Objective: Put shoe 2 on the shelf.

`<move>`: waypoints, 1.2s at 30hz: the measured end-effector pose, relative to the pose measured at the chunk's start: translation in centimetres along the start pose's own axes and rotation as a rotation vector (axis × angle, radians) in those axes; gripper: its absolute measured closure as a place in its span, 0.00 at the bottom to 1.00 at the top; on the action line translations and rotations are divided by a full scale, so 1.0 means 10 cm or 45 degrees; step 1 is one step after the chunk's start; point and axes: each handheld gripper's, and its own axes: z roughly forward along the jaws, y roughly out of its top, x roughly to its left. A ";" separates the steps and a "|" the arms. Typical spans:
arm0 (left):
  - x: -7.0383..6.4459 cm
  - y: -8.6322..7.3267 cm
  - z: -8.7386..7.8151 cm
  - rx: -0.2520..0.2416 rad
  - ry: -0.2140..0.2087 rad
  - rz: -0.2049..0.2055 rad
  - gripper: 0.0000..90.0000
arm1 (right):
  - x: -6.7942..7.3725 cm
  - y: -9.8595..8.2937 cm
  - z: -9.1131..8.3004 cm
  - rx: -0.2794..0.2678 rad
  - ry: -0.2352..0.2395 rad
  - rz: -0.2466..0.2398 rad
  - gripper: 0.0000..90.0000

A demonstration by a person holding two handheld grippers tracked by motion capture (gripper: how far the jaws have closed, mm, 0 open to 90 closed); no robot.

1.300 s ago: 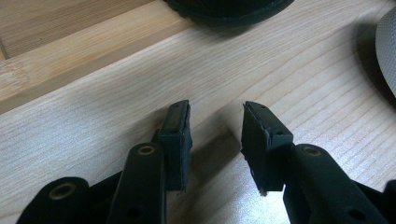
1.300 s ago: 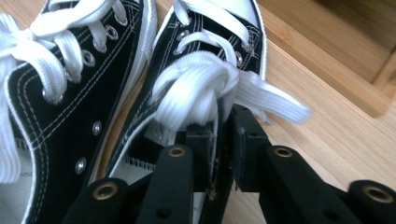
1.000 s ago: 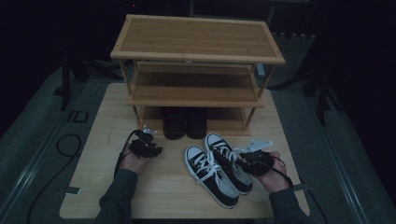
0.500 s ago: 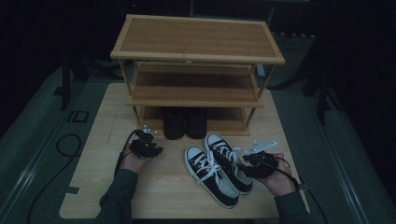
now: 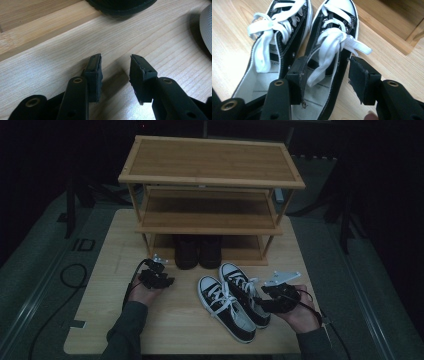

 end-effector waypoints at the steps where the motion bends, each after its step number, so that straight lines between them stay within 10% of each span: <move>1: 0.00 0.00 0.00 -0.001 0.000 0.000 0.69 | 0.01 0.00 0.00 0.001 0.003 -0.007 0.54; 26: -0.01 0.00 0.00 -0.001 -0.003 0.002 0.69 | 0.26 0.02 0.34 0.091 0.103 0.049 0.43; 36: 0.00 0.00 0.00 -0.002 -0.005 0.000 0.69 | 0.28 0.13 0.56 0.145 0.084 0.090 0.57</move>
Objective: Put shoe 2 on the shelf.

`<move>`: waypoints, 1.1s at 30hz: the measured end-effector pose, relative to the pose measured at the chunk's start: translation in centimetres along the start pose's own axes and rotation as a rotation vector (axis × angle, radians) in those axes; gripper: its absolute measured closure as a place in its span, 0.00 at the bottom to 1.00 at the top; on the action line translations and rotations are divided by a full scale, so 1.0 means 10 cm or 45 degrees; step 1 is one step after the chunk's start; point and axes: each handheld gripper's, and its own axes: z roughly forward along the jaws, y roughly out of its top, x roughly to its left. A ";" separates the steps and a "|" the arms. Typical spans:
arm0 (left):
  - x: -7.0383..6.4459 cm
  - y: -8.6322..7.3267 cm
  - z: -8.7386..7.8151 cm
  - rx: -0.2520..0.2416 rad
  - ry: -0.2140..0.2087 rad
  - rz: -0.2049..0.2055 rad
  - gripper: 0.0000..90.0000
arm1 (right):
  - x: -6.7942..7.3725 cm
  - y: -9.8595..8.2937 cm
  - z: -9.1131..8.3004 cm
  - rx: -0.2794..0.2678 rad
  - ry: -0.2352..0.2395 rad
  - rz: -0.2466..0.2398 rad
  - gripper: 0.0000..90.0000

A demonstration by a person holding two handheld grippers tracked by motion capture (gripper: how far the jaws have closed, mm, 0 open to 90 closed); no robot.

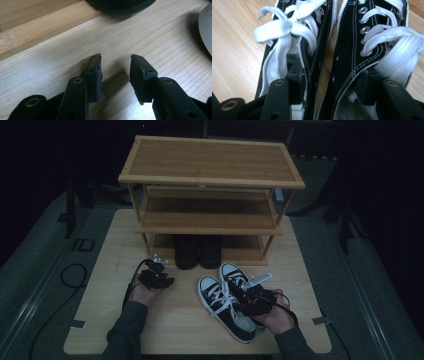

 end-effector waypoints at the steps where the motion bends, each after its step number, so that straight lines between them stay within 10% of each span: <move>1: 0.00 0.00 0.00 0.000 0.000 0.000 0.69 | 0.00 0.01 0.01 0.001 -0.001 0.004 0.58; 8: -0.01 0.01 0.01 -0.005 0.002 -0.001 0.68 | 0.03 0.03 0.10 0.011 -0.043 0.008 0.63; 16: -0.01 0.00 0.01 -0.013 -0.005 -0.006 0.68 | 0.02 0.02 0.08 0.008 -0.015 0.006 0.92; 33: -0.01 0.00 0.01 -0.008 -0.006 0.000 0.68 | -0.05 -0.01 0.05 -0.010 0.018 0.028 0.95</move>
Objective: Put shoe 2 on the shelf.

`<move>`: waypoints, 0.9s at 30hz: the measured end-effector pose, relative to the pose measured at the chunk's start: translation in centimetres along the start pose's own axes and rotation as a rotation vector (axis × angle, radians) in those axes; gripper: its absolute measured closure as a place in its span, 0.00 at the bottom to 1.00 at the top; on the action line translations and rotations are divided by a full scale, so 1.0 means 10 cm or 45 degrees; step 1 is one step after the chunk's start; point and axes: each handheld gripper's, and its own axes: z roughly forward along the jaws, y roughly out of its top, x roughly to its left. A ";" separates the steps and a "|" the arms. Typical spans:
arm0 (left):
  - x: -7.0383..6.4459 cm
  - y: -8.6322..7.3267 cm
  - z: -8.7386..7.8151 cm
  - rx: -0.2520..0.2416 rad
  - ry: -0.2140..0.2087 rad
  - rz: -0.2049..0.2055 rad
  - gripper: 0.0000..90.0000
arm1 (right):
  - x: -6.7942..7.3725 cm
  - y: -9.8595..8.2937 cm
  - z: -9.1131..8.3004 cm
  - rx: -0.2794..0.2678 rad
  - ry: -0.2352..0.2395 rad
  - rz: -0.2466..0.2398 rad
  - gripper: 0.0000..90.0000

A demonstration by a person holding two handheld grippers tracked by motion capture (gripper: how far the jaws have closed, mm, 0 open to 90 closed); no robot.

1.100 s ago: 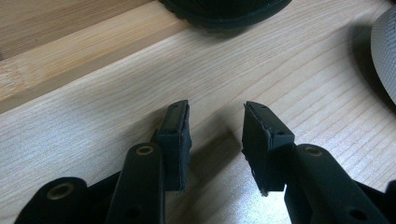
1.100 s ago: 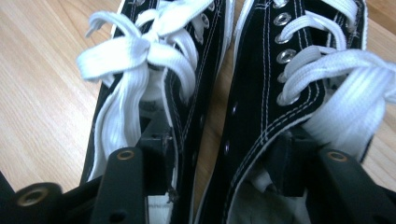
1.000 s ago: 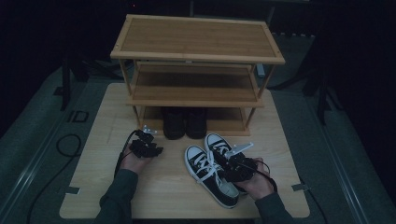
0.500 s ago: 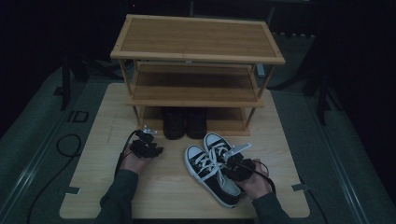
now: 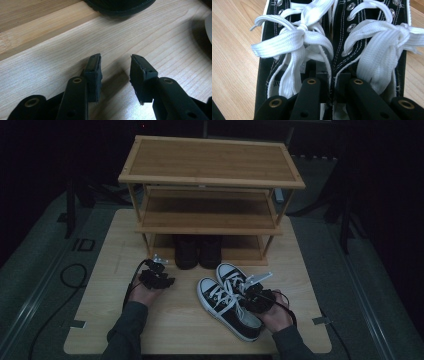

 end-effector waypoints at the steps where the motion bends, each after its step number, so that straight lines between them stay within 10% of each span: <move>1: 0.00 0.00 0.00 0.000 0.000 0.000 0.68 | 0.00 0.00 0.00 0.001 0.002 -0.004 0.95; 27: 0.00 0.00 0.00 -0.008 -0.007 -0.009 0.68 | -0.19 -0.04 -0.27 -0.009 0.064 -0.108 0.95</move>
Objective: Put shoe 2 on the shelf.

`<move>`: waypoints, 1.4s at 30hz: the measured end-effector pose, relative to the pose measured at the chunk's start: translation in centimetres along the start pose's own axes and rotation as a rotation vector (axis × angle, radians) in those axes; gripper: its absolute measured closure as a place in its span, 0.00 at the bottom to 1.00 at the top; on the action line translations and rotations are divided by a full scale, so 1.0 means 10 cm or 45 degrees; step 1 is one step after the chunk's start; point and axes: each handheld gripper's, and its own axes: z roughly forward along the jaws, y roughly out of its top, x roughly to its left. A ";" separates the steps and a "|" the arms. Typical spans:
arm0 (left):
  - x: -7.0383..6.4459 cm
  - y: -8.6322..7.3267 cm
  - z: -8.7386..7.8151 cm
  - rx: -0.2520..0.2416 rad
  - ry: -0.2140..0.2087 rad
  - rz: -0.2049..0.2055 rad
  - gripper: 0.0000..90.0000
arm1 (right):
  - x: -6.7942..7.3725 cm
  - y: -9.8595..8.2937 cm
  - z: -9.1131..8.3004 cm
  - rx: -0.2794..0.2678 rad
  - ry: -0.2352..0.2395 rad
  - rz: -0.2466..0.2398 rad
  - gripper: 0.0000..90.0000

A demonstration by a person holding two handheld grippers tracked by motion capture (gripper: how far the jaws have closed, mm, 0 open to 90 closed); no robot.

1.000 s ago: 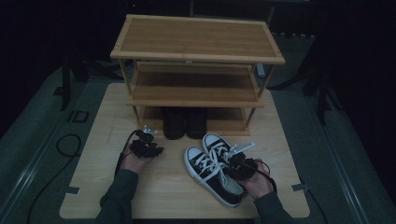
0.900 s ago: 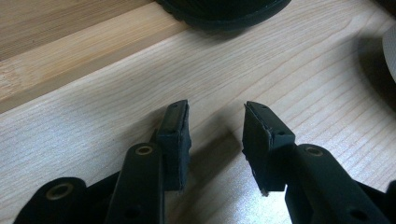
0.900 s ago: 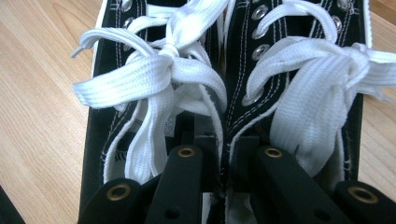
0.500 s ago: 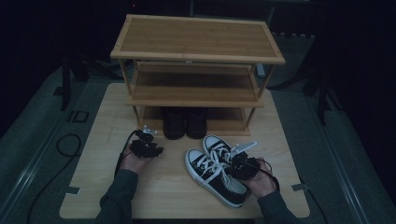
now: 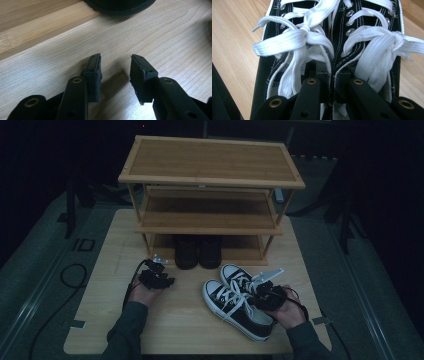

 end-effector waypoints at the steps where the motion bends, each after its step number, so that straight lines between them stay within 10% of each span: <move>1: 0.00 0.00 0.00 0.000 0.000 -0.001 0.68 | -0.01 0.00 -0.01 0.000 0.001 -0.009 0.95; 42: 0.00 0.00 0.00 0.000 -0.001 0.002 0.68 | -0.23 0.43 -0.45 0.017 0.105 -0.401 0.94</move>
